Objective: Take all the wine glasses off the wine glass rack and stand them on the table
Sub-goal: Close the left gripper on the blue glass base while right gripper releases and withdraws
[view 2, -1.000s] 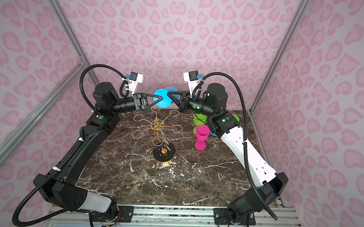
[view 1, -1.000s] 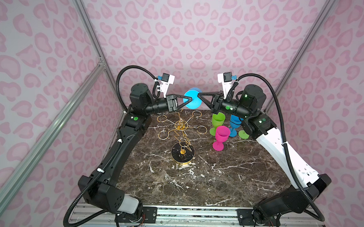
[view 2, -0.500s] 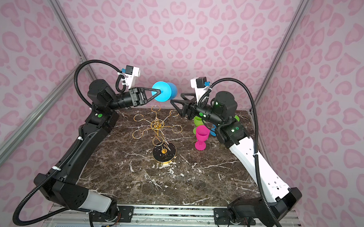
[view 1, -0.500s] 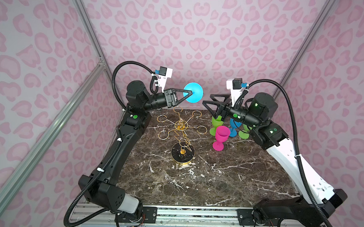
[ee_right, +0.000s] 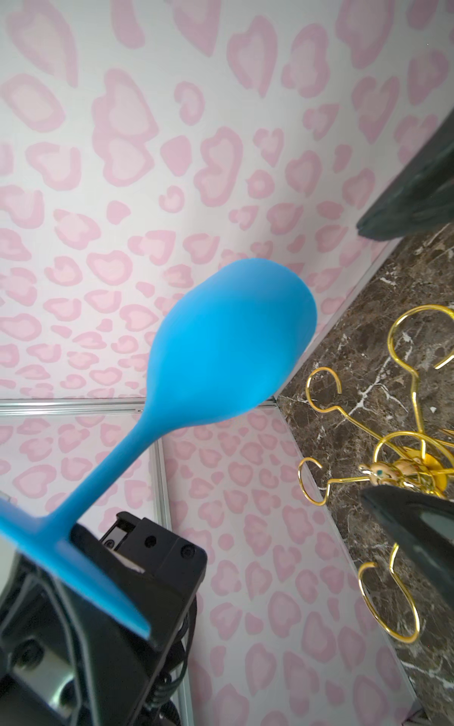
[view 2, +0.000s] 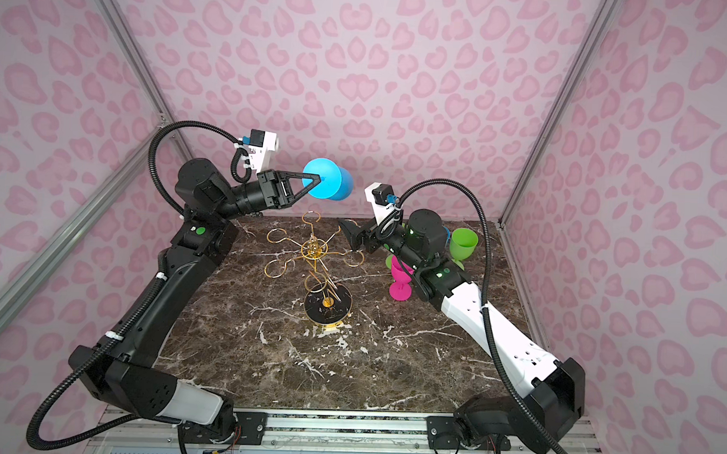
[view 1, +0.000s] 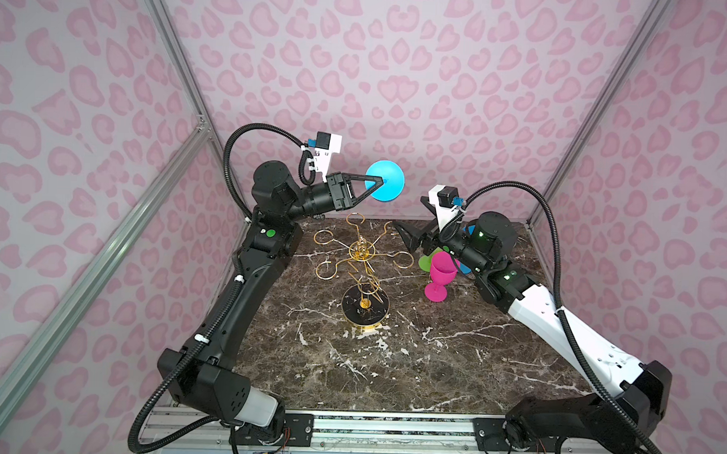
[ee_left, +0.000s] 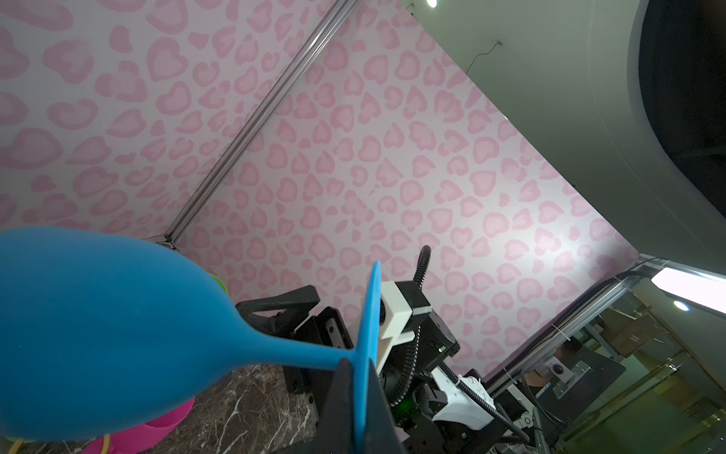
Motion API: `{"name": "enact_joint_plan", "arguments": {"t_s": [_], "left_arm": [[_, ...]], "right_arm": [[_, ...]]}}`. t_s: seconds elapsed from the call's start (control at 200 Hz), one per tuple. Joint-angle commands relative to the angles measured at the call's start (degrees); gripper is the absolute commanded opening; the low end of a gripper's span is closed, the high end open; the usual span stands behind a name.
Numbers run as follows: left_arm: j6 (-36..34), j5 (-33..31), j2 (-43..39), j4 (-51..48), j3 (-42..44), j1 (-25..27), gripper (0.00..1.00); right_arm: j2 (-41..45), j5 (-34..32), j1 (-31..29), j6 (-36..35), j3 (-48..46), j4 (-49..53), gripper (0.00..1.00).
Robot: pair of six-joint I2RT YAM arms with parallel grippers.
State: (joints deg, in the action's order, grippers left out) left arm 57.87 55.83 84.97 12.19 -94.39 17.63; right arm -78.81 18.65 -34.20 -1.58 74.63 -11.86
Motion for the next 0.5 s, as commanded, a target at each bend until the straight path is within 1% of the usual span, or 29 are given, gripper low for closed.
{"name": "enact_joint_plan", "arguments": {"t_s": [0.0,0.2,0.365,0.495], "left_arm": [[1.9,-0.3,-0.1,4.1,-0.6,-0.1,0.04],[3.3,-0.4,-0.3,4.8,-0.8,-0.1,0.04],[4.5,-0.4,-0.2,5.4,-0.6,-0.1,0.04],[6.1,-0.1,-0.1,6.8,-0.4,-0.1,0.04]], "right_arm": [[-2.5,-3.3,-0.5,-3.8,0.6,-8.8,0.99],[-7.1,-5.3,-1.0,-5.6,1.2,-18.5,0.99],[-10.8,-6.9,-2.1,-7.5,4.4,-20.4,0.99],[-13.5,-6.5,-2.2,-7.3,7.3,-20.7,0.99]]}}
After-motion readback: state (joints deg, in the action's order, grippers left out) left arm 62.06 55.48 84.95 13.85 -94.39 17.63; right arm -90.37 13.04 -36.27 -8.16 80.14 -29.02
